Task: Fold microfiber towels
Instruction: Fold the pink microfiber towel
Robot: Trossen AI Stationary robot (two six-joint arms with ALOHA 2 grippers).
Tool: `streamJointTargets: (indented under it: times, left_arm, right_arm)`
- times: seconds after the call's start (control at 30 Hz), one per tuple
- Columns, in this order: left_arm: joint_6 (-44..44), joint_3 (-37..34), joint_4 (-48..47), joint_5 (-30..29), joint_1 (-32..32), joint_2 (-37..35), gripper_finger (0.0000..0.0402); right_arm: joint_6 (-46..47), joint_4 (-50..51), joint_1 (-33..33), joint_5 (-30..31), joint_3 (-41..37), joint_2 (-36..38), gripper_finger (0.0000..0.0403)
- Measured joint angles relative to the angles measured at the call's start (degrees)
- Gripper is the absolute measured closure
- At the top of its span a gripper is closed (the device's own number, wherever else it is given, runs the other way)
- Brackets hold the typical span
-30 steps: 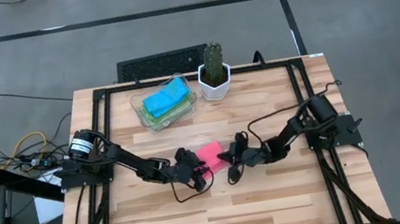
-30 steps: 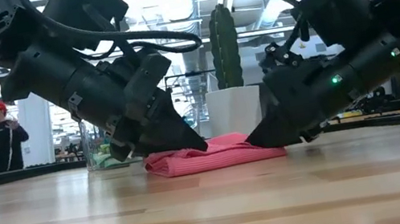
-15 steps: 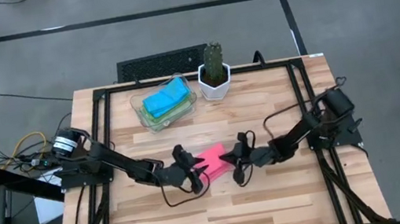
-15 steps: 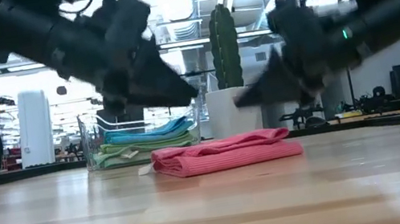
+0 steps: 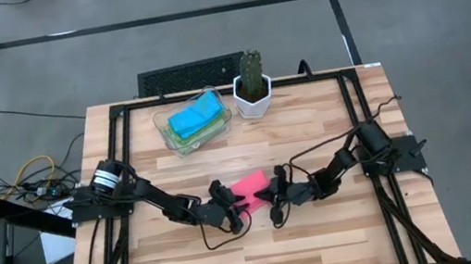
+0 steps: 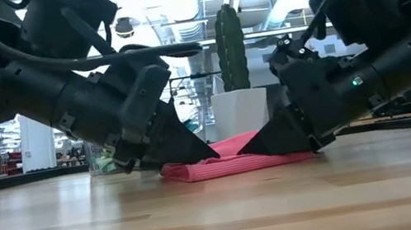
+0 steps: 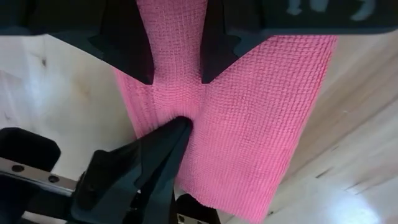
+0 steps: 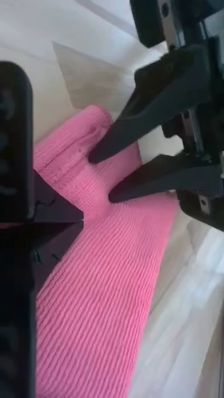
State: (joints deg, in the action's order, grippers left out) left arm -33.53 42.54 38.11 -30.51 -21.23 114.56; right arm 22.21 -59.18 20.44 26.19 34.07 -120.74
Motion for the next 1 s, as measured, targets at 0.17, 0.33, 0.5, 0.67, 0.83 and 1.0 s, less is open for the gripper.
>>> streamJointTargets:
  times: [0.17,0.33,0.5,0.67,0.83,1.0]
  left_arm:
    - [0.55,0.01,-0.21,-0.35,-0.57,-0.23,0.0274]
    - [1.30,0.16,0.16,0.24,-0.62,-0.26,0.0274]
    - [1.28,0.20,0.11,0.64,-0.62,-0.26,0.0274]
    - [1.30,0.21,0.19,0.72,-0.62,-0.26,0.0274]
    - [1.28,0.43,0.33,1.99,-0.64,-0.28,0.0274]
    - [2.37,0.73,-0.18,7.46,-0.75,-3.19,0.0274]
  right_arm:
    - [0.24,-2.97,0.84,-0.36,-1.87,1.27,0.0379]
    - [-10.13,-4.69,0.23,3.06,-2.39,11.57,0.0387]
    - [-12.73,-3.89,-4.60,1.65,-1.84,11.94,0.0381]
    - [-7.13,-4.00,-6.83,-0.66,-1.25,3.00,0.0378]
    - [-3.60,-10.78,-7.52,0.19,-1.72,-3.09,0.0388]
    - [-2.63,-12.99,-7.09,-0.74,-4.36,1.85,0.0378]
